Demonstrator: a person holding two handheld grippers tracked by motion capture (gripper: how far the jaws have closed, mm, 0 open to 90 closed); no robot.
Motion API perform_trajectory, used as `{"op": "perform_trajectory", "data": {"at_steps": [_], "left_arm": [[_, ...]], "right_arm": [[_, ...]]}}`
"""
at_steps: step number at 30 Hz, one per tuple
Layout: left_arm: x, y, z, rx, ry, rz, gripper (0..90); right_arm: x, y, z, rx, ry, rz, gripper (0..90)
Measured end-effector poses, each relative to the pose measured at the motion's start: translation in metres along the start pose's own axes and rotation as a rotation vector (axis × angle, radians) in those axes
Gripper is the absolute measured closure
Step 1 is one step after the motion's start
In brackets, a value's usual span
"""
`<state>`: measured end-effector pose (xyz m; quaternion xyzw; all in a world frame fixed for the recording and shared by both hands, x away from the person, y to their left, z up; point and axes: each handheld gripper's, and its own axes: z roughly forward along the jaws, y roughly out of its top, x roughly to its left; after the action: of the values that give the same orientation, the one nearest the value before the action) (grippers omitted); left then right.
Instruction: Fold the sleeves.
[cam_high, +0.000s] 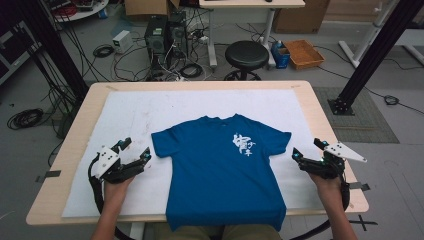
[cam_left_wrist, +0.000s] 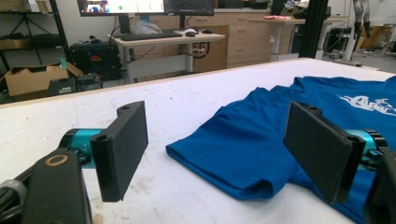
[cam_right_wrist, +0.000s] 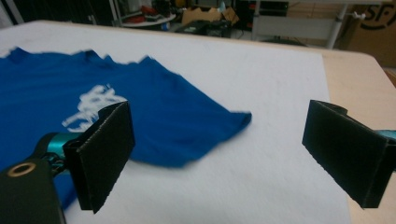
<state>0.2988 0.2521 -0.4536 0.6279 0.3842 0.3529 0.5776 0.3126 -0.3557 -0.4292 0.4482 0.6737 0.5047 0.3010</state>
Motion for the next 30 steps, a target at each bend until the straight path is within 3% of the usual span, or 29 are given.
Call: {"op": "perform_trajectory", "data": {"at_steps": [4,9,12,13,16,17,19,21,23,25,27,28,30], "left_arm": [[0.000,0.000,0.000,0.006,0.002,-0.004,21.9],[0.001,0.000,0.001,0.014,0.010,-0.016,21.9],[0.002,0.001,0.001,0.015,0.013,-0.020,21.9],[0.001,0.000,0.001,0.014,0.012,-0.022,21.9],[0.001,0.001,0.002,0.016,0.012,-0.019,21.9],[0.001,0.001,0.001,0.020,0.014,-0.017,21.9],[0.001,0.001,0.002,0.022,0.012,-0.011,21.9],[0.001,0.001,0.002,0.024,0.014,-0.011,21.9],[0.001,0.001,0.002,0.024,0.015,-0.013,21.9],[0.001,0.001,0.002,0.025,0.015,-0.013,21.9],[0.001,0.001,0.002,0.026,0.016,-0.013,21.9],[0.001,0.001,0.002,0.026,0.016,-0.013,21.9],[0.001,0.001,0.002,0.025,0.016,-0.013,21.9]], "right_arm": [[0.014,0.018,0.009,0.040,0.017,-0.034,8.5],[0.021,0.036,0.020,0.057,0.009,-0.020,8.6],[0.017,0.047,0.033,0.095,-0.026,-0.008,8.6],[0.010,0.050,0.042,0.131,-0.060,0.004,8.6],[0.001,0.049,0.050,0.167,-0.097,0.019,8.6],[-0.008,0.045,0.058,0.210,-0.141,0.037,8.6],[-0.012,0.042,0.062,0.234,-0.157,0.045,8.8],[-0.016,0.037,0.070,0.283,-0.175,0.061,18.5],[-0.013,0.030,0.083,0.354,-0.181,0.058,19.4],[-0.012,0.028,0.087,0.370,-0.187,0.046,19.8],[-0.008,0.023,0.096,0.446,-0.207,0.072,30.0],[-0.008,0.023,0.096,0.446,-0.207,0.072,30.0],[-0.005,0.020,0.101,0.493,-0.197,0.099,41.2]]}}
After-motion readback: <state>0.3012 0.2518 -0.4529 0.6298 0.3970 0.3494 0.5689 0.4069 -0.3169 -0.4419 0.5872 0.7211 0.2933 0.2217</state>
